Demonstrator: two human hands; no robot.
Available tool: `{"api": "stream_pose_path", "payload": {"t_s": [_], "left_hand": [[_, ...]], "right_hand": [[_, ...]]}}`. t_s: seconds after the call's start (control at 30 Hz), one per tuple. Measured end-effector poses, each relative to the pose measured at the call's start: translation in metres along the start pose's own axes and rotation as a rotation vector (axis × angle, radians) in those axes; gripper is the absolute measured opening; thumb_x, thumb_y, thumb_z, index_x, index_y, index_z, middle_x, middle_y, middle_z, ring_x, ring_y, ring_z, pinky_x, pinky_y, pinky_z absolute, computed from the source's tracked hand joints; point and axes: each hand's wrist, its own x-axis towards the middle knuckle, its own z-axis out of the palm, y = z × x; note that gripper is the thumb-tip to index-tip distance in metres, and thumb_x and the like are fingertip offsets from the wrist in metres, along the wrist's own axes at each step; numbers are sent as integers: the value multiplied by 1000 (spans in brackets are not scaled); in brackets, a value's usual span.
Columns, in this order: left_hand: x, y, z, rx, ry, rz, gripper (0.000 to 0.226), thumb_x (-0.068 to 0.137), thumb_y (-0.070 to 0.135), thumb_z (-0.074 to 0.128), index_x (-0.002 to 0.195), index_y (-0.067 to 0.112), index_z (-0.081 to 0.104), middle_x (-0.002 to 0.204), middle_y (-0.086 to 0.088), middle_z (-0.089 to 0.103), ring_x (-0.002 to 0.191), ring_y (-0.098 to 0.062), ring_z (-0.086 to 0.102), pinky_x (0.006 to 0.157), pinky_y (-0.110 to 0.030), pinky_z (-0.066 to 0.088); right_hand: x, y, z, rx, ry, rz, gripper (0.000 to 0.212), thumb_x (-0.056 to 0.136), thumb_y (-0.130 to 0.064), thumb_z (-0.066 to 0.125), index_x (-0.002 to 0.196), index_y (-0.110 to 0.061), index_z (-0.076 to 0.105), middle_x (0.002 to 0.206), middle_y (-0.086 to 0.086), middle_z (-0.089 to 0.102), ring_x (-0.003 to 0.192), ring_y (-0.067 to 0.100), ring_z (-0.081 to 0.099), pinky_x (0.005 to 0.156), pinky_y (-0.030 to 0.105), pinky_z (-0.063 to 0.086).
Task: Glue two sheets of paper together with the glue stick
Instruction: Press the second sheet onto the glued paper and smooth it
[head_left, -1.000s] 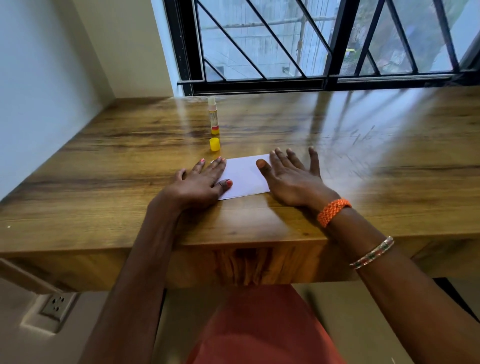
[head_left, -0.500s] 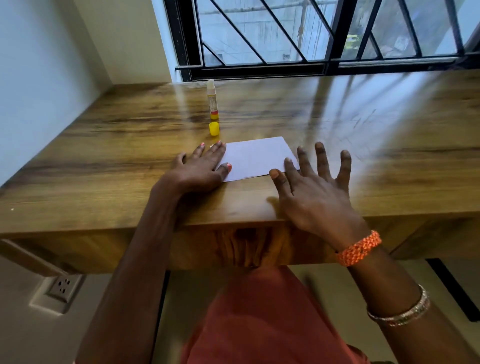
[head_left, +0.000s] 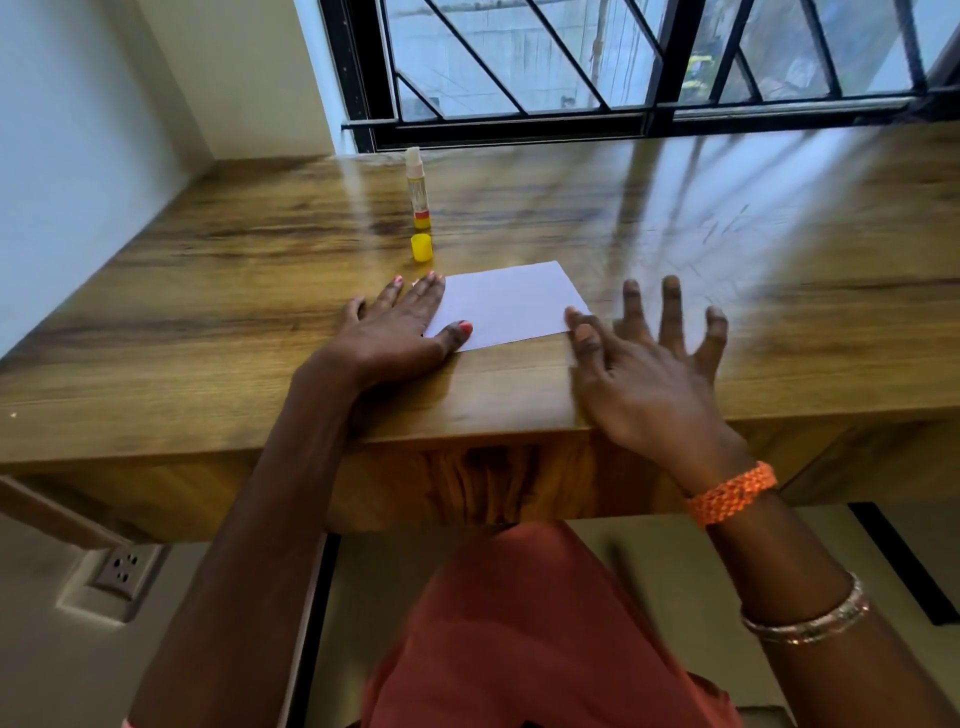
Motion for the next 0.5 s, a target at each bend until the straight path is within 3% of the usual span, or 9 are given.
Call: {"api": "stream_pose_path", "payload": {"t_s": [0.17, 0.33, 0.5], "left_hand": [[-1, -1, 2, -15, 32, 18, 66, 93, 59, 19, 149, 33, -6, 158, 14, -10, 147, -12, -8, 117, -47, -4], [-1, 3, 0, -25, 30, 34, 60, 94, 57, 21, 146, 43, -4, 159, 11, -11, 147, -15, -8, 116, -49, -4], [0, 7, 1, -20, 29, 28, 61, 95, 53, 24, 147, 40, -6, 159, 10, -10, 147, -14, -7, 117, -48, -4]], "right_hand": [[0, -3, -3, -3, -3, 31, 50, 98, -45, 8, 147, -42, 16, 160, 4, -8, 142, 26, -26, 110, 55, -20], [4, -31, -3, -31, 60, 7, 51, 98, -43, 14, 142, -30, 36, 160, 10, -5, 143, 29, -24, 108, 57, -20], [6, -62, 14, 95, -97, -256, 57, 98, -50, 9, 151, -29, 11, 160, -6, 1, 146, 15, -13, 108, 53, -22]]}}
